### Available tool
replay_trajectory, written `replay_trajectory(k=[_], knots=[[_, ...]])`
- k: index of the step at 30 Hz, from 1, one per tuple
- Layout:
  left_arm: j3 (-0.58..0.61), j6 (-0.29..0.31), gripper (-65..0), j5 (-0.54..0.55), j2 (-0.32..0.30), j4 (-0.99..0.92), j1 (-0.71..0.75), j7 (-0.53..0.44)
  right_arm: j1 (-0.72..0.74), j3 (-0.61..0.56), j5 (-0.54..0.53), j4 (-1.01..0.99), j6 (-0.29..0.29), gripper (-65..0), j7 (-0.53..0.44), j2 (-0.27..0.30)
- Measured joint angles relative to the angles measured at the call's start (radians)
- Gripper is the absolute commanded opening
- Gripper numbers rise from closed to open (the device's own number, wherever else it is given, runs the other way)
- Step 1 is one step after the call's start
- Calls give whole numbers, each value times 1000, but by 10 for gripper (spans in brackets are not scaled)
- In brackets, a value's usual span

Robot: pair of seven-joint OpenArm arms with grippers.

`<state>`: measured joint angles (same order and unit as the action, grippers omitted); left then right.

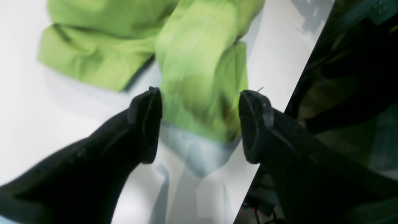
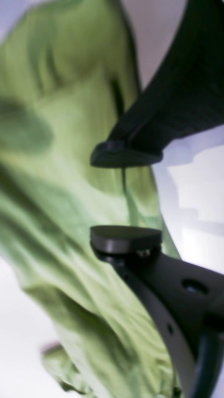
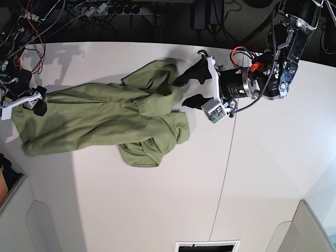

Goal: Layout the t-shirt on the table in an organized manner, then fold the t-shirt properly
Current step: 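Lift the shirt with both grippers and stretch it apart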

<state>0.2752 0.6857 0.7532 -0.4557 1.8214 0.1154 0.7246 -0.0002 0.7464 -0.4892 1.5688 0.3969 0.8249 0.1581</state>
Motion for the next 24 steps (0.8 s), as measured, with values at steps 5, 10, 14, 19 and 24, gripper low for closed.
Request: replay_trajectory(k=[5,10,14,19,24], knots=[[0,2,-239,-44,78,-59,-5,-21,-18,29,-1,0,-5,-351,6,2],[0,0,-355,-130,146,-152,-7,-45,-41,27,-4,-26,-51,-350,8,-3],[3,0,-650,-171,140,-157,-14,-41,-35,27,-25,-93,-82,-351,-67,-6],[7,0,-650,-166,71,-150,-47,24,21,29,-46,-193,-80,-532,-93,1],[8,4,-650,-158,-90,-37,-141,20,55,28,-42,-207,-32,-650,-68,-9]])
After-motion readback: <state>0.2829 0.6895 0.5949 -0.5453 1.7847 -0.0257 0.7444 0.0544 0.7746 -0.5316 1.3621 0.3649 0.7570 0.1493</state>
